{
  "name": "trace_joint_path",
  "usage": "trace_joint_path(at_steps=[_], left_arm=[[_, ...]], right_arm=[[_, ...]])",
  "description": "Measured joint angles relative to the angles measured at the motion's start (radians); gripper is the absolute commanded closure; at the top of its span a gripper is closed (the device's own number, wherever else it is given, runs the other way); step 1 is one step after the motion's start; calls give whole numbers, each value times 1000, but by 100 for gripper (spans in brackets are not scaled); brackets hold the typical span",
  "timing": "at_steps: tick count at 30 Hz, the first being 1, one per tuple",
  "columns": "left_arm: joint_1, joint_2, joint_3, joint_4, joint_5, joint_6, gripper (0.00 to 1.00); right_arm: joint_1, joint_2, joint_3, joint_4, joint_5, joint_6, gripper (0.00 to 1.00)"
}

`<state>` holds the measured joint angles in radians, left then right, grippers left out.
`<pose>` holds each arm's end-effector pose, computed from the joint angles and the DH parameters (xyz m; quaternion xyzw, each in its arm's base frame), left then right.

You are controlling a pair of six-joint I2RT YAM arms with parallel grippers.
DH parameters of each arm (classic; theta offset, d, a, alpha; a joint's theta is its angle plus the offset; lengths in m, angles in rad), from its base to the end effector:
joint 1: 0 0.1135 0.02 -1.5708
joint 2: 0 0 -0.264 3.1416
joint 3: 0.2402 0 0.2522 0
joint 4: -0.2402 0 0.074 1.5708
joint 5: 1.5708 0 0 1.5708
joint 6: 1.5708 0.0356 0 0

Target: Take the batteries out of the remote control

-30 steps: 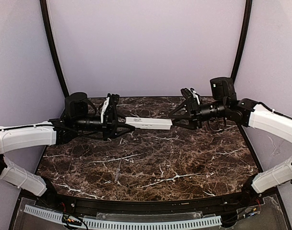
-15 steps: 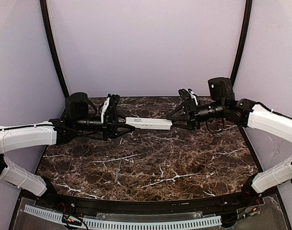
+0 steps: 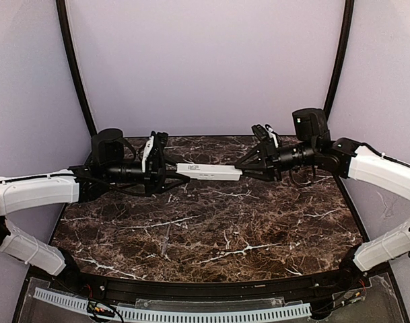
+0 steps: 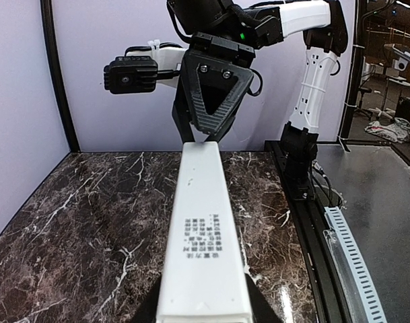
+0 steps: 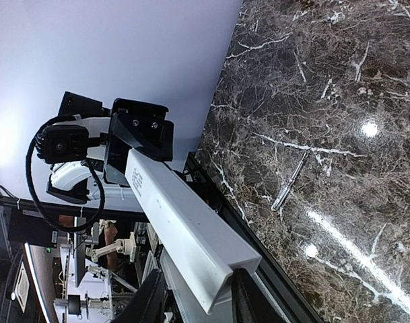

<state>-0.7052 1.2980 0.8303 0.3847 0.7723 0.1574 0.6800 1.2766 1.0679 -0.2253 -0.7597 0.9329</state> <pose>0.2076 -0.2093 0.3026 0.5166 0.5126 -0.4365 0.5290 0.2070 0.1989 0.3321 -0.0993 0.8016 0.5771 0.1204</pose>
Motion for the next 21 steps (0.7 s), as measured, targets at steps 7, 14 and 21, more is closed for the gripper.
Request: trace_joint_path(at_steps=[7,14,21], left_arm=[[0,0,1,-2,-6,18,100],[0,0,2,-5,-10,26,100],[0,1,2,-31,-15,37,100]], right_arm=[[0,-3,1,-15,10,-3,79],[0,-3,2,-29,27,-6,92],[0,-3,2,-44,32,-6,100]])
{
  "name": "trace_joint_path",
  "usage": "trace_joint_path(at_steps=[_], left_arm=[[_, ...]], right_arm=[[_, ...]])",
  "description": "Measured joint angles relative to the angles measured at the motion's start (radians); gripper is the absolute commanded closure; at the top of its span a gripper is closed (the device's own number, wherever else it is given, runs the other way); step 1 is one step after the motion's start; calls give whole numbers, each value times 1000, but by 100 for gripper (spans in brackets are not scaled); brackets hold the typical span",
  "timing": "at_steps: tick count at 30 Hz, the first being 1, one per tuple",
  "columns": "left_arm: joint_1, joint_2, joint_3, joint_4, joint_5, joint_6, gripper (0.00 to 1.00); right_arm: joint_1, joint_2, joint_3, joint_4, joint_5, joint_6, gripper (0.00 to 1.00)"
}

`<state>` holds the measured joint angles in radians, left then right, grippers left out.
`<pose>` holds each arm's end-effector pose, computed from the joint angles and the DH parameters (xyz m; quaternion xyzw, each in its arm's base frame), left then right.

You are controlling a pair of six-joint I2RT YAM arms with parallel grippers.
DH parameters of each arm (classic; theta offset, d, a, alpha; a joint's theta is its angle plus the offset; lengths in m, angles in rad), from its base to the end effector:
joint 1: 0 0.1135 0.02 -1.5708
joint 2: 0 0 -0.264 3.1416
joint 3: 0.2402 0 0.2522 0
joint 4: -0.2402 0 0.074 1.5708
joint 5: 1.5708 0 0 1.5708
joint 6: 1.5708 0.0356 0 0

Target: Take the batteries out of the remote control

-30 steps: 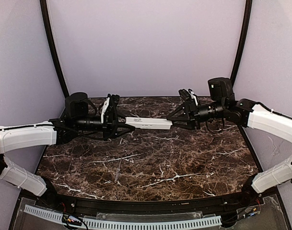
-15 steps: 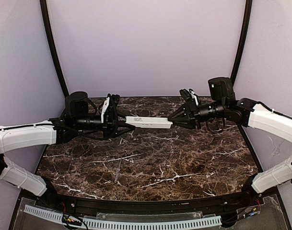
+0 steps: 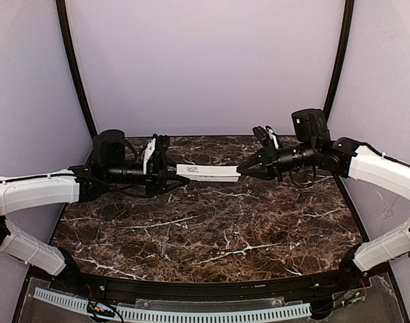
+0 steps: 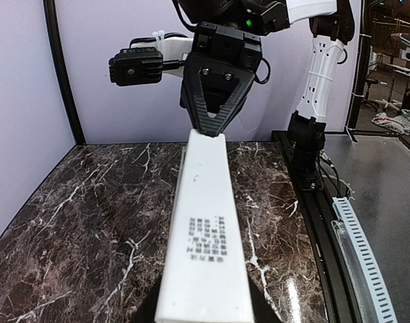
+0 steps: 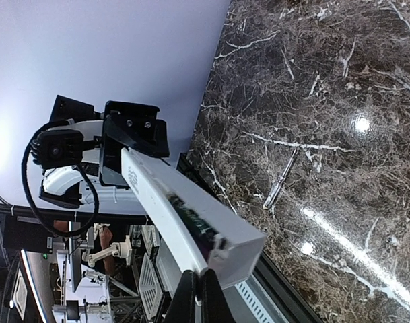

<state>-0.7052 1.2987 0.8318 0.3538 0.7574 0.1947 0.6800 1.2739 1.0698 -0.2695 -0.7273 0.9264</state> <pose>0.2080 -0.2092 0.2998 0.5232 0.5170 -0.4231 0.5291 0.2062 0.1972 0.3292 -0.0861 0.8142 0.5615 0.1201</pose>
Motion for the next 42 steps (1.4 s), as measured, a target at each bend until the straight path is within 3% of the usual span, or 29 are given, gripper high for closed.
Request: trace_joint_path(at_steps=[42], left_arm=[[-11,30,0,-34,-42,11,100]], right_arm=[[-7,-31,122,0,15,-74,100]])
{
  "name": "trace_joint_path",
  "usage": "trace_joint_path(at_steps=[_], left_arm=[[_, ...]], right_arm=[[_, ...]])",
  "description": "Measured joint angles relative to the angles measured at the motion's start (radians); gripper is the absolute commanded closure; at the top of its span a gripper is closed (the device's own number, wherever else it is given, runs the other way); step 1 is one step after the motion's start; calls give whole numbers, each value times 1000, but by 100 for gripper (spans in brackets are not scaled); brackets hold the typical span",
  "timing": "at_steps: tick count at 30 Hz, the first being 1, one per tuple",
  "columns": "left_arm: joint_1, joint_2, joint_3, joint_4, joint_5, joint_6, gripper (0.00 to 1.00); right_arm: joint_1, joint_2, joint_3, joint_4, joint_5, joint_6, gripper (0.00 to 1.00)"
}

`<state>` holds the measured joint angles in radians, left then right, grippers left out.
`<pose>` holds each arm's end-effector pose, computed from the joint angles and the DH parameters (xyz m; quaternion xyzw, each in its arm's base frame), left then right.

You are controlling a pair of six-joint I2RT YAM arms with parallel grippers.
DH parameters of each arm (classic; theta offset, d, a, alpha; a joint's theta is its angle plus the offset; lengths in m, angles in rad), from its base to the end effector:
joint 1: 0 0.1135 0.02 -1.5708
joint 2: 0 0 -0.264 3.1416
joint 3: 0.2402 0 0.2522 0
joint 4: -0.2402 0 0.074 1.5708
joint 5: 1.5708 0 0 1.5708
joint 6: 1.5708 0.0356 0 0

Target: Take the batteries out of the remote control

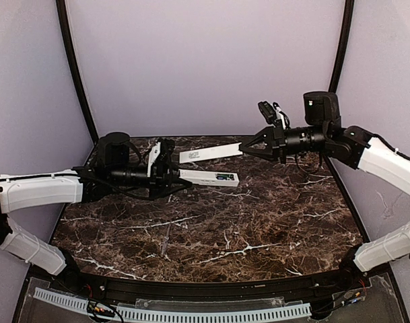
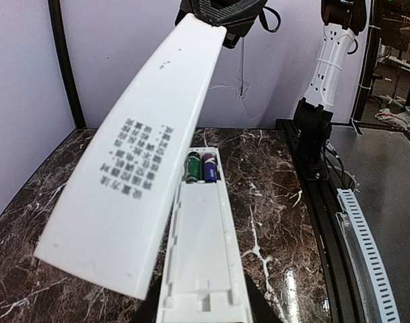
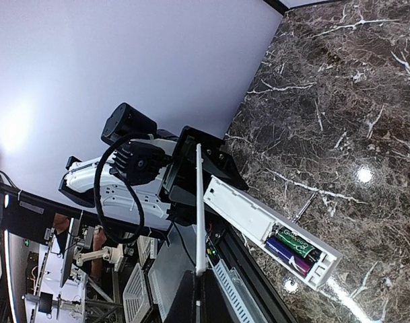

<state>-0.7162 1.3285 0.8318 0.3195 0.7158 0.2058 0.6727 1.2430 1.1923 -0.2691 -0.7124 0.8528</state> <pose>0.2109 -0.2145 0.2880 0.5209 0.5433 -0.4117 0.5138 0.2033 0.1917 0.3792 -0.1350 0.7751 0.5835 0.2014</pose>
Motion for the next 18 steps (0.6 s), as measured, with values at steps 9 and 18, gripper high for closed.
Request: trace_joint_path(at_steps=[9,18], left_arm=[[0,-12,1,0,0,-6,100],[0,-25,24,-10,0,-9,100]], right_arm=[[-21,-28,6,-13,65,-46,100],[-32,-147,6,-86,334,-190,100]])
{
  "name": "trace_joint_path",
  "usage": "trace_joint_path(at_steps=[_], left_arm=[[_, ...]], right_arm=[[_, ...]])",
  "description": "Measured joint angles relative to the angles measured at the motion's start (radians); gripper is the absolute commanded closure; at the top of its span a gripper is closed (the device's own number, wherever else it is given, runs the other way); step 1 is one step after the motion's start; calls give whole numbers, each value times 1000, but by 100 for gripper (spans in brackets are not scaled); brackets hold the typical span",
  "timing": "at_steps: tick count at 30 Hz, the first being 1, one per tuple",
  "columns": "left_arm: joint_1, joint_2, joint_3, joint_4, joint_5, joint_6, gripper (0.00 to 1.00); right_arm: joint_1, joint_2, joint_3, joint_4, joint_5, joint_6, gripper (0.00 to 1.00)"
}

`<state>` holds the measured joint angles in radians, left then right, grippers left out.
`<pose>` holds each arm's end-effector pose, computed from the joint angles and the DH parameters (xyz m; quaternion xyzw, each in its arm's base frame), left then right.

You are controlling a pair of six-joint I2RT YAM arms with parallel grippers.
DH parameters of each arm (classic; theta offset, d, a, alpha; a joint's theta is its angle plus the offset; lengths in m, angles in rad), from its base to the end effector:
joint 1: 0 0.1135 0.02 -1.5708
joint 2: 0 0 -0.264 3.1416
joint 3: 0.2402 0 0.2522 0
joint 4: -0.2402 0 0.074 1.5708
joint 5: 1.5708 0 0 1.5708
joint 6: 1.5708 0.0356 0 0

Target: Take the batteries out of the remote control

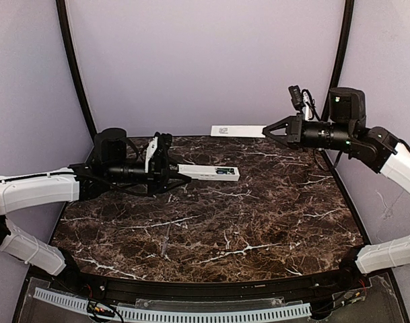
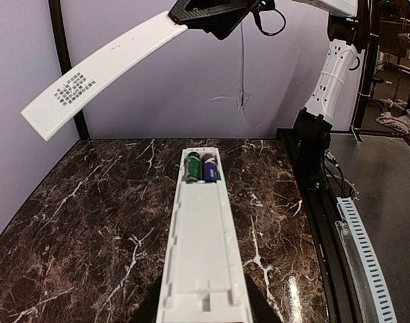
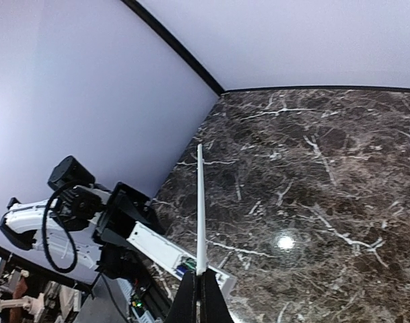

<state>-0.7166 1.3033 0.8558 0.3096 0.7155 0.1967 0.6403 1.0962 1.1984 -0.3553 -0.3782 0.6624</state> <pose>0.2086 -0.2126 0.3023 0.5179 0.5326 -0.4133 0.5266 0.1851 0.1543 0.4062 -0.1065 0.7778 0.4827 0.3881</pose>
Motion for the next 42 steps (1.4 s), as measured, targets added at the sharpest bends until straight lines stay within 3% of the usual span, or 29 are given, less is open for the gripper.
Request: trace_joint_path(at_steps=[11,18,31,42], left_arm=[[-1,0,13,-29,-3,1,100],[-2,0,13,-43,-7,2,100],[-8,0,13,-61,-25,9,100],[-11,0,13,-81,-28,30,100]], right_arm=[[0,6,-12,-255,420,-190,100],[2,119,-9,-389,596,-272,100],[125,428,92,-602,866,-327,100],[204,621,121,-695,960,-323,100]])
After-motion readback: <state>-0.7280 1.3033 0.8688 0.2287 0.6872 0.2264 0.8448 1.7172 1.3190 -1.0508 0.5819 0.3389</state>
